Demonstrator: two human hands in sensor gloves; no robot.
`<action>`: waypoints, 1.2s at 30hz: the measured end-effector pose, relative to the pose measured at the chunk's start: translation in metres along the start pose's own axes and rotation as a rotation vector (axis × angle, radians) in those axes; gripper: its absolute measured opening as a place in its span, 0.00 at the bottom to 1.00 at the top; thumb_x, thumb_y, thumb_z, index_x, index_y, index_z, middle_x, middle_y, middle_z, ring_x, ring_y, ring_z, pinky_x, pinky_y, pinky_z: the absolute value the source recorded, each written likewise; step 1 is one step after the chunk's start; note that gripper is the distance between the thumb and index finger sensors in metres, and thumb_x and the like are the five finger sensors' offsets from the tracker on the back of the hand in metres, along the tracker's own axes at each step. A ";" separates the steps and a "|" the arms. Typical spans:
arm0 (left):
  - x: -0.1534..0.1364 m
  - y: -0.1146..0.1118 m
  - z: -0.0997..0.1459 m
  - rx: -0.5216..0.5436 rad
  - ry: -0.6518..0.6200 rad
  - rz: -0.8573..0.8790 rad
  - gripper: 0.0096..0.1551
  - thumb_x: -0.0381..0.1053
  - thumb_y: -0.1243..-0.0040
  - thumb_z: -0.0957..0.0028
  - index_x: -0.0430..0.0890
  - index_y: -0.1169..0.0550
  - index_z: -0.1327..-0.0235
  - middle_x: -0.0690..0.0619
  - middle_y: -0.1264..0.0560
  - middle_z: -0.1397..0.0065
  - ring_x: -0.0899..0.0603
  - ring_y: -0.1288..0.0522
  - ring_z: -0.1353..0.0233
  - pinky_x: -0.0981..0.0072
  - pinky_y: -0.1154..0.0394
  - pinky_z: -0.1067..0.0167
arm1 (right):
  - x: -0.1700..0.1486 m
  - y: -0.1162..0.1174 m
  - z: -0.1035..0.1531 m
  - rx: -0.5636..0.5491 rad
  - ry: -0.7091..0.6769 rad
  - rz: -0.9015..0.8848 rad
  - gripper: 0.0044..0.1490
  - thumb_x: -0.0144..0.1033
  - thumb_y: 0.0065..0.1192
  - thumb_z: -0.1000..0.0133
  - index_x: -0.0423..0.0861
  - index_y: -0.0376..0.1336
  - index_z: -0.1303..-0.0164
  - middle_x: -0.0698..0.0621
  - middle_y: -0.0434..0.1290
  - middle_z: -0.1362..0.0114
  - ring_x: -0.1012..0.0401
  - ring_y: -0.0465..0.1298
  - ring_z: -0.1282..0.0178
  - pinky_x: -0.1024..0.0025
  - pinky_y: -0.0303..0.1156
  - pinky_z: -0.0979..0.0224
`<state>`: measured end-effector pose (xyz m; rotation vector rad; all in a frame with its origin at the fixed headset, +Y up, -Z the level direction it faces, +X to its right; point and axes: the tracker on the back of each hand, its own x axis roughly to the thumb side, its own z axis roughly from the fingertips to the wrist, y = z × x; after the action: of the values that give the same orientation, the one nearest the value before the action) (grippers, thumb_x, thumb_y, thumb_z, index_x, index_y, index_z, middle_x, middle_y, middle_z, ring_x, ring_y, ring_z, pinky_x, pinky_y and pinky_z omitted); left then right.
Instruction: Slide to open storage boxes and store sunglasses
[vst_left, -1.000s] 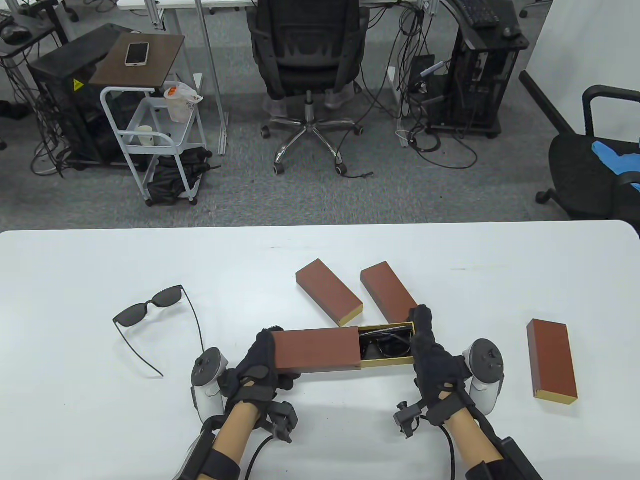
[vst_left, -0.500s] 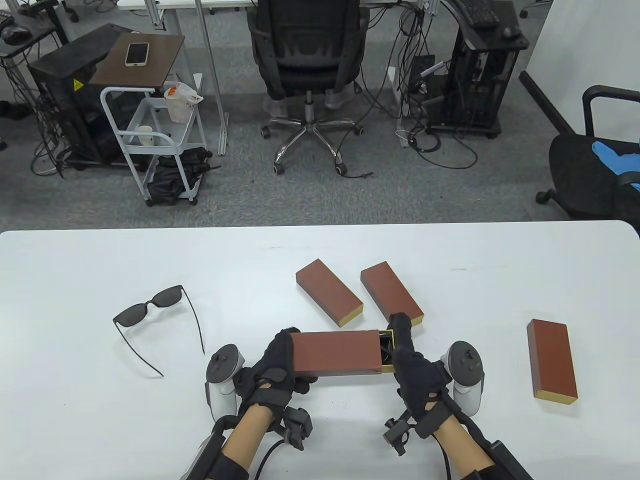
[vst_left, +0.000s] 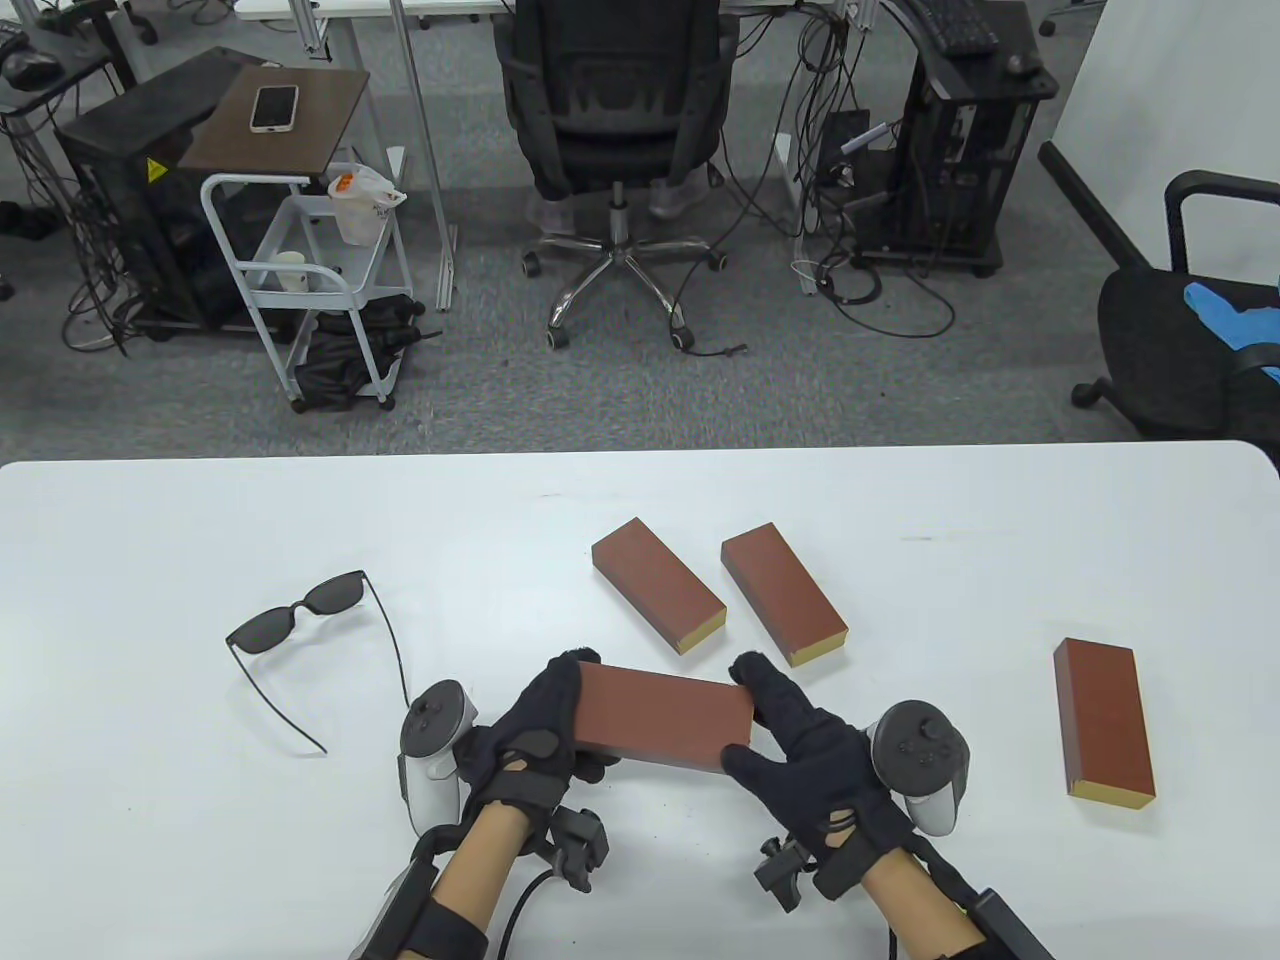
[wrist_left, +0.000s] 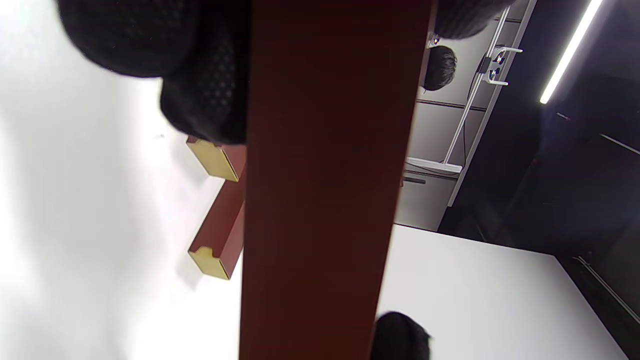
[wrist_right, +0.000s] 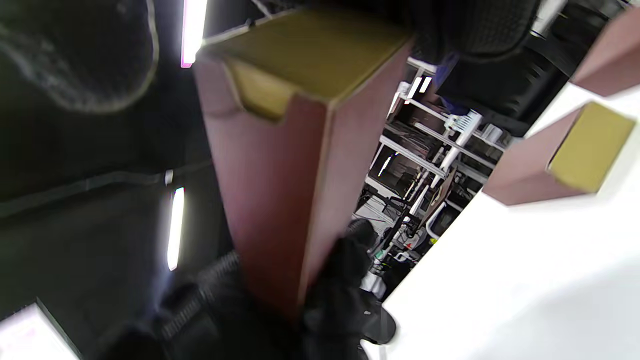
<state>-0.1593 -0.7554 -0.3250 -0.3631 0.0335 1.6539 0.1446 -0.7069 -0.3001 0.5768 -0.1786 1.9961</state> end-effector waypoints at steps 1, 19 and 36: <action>0.000 0.002 0.000 0.006 0.001 -0.011 0.43 0.71 0.54 0.45 0.48 0.34 0.23 0.45 0.18 0.45 0.43 0.17 0.56 0.51 0.22 0.59 | 0.004 0.003 0.000 0.013 -0.029 0.083 0.55 0.65 0.72 0.64 0.56 0.51 0.31 0.45 0.57 0.22 0.42 0.60 0.25 0.47 0.65 0.29; 0.016 0.019 -0.003 0.098 -0.056 -0.470 0.40 0.67 0.52 0.48 0.47 0.28 0.26 0.42 0.17 0.43 0.39 0.16 0.54 0.45 0.22 0.56 | 0.027 0.036 -0.007 0.179 -0.126 0.694 0.50 0.62 0.77 0.66 0.56 0.59 0.35 0.42 0.67 0.30 0.43 0.77 0.39 0.52 0.77 0.39; 0.048 0.024 0.011 0.393 -0.245 -1.080 0.38 0.66 0.45 0.51 0.53 0.27 0.27 0.45 0.23 0.29 0.37 0.20 0.37 0.41 0.24 0.43 | -0.010 0.076 -0.062 0.275 0.219 0.975 0.45 0.66 0.72 0.65 0.59 0.62 0.39 0.38 0.69 0.33 0.43 0.80 0.44 0.54 0.80 0.44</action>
<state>-0.1889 -0.7097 -0.3312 0.1343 -0.0219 0.5830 0.0629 -0.7289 -0.3507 0.4710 -0.0433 3.0472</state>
